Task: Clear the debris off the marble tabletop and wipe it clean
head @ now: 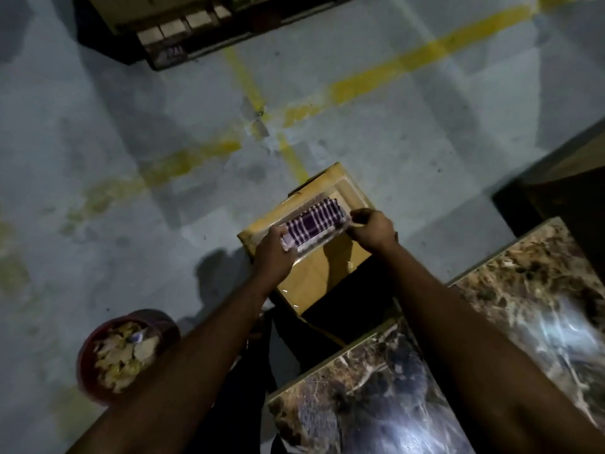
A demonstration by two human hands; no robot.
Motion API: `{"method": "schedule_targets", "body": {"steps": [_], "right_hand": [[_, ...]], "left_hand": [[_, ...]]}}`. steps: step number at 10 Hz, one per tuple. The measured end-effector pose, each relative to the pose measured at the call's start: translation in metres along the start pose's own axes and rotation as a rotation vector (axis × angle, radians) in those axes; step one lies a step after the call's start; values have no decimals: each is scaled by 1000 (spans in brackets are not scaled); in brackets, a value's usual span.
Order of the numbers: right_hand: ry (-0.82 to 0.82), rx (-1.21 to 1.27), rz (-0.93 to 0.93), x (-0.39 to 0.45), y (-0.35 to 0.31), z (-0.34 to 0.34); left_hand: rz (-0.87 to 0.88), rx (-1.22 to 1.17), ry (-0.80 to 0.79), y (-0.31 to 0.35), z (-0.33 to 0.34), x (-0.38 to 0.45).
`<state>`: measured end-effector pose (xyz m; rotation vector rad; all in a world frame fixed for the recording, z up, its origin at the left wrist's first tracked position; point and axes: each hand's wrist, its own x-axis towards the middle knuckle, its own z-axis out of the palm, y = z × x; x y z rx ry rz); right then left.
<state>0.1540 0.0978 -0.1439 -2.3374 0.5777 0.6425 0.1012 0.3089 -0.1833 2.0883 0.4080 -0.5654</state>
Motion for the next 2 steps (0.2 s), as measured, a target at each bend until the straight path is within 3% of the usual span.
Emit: {"method": "schedule_targets", "body": {"steps": [2], "right_hand": [[78, 55, -165, -84, -1, -6]], "left_hand": [[265, 43, -48, 24, -12, -50]]}}
